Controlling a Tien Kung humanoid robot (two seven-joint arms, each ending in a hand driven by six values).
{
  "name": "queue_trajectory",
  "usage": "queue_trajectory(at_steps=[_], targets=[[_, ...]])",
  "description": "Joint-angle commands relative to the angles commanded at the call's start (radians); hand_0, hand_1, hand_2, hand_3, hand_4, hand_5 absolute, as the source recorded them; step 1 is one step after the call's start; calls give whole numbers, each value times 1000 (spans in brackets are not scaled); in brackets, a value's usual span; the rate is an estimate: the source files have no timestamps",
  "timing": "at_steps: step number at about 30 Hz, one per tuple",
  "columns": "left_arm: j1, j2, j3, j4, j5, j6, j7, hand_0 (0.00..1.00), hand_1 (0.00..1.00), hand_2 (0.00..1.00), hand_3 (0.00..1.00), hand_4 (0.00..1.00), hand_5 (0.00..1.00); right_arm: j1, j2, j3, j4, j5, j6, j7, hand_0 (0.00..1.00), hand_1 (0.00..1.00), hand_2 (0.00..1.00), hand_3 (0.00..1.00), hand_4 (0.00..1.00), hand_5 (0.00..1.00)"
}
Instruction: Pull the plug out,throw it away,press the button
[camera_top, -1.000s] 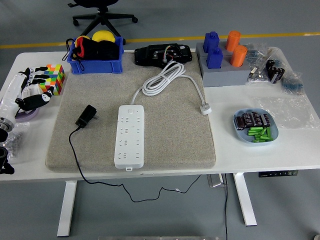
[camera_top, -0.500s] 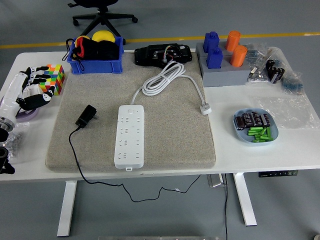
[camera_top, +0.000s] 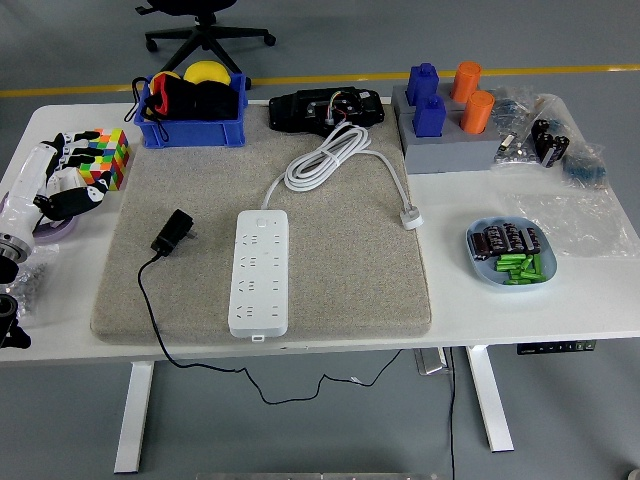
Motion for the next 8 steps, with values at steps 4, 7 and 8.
queue_trajectory(at_steps=[4,7,8], targets=[[4,-1,-3,-2,1,0,0,770,711,689,783,627,2,-2,3,1,0,-1,0,0,726,679,658,644,743,608],[4,-3,-4,-2,3,0,0,770,711,689,783,627,2,-2,5,3,-1,-2,0,0,726,679,658,644,743,608],[4,-3,-4,-2,2,0,0,770,711,689,783,627,2,-2,5,4,-1,-2,0,0,726,679,658,644,743,608]])
